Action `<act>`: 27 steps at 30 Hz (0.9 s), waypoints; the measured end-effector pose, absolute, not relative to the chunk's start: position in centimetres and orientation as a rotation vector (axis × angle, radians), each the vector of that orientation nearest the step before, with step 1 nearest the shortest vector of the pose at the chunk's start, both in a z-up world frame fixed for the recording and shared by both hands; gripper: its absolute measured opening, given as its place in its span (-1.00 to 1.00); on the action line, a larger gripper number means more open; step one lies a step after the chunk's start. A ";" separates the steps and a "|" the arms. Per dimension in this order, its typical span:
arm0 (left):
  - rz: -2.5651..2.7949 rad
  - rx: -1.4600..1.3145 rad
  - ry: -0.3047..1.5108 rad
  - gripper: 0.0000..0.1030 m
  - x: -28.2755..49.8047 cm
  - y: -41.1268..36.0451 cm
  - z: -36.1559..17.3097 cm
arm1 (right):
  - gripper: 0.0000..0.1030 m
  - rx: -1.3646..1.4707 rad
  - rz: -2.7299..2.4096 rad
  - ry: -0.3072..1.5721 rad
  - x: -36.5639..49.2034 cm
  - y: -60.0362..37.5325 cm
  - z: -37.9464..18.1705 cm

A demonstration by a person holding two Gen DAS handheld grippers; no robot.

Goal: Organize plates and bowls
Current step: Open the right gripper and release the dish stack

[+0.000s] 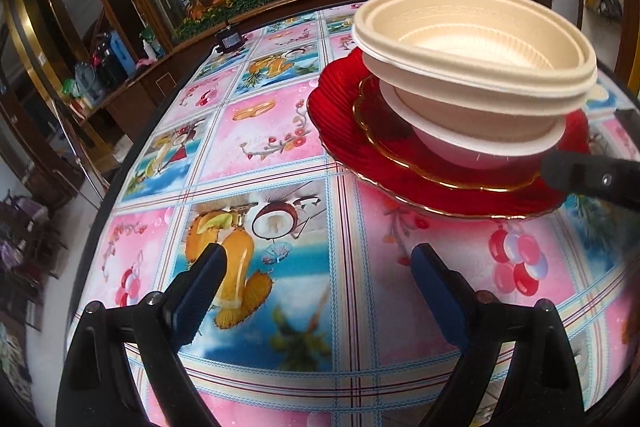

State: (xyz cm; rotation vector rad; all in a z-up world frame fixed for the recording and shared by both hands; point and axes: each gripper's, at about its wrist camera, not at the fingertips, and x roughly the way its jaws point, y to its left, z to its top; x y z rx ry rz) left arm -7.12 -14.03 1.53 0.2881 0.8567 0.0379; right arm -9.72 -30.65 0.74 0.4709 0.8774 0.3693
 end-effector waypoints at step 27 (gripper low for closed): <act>0.069 0.320 0.848 0.82 -7.2 -14.4 1.5 | 0.50 0.482 0.405 0.879 -9.6 -30.7 0.5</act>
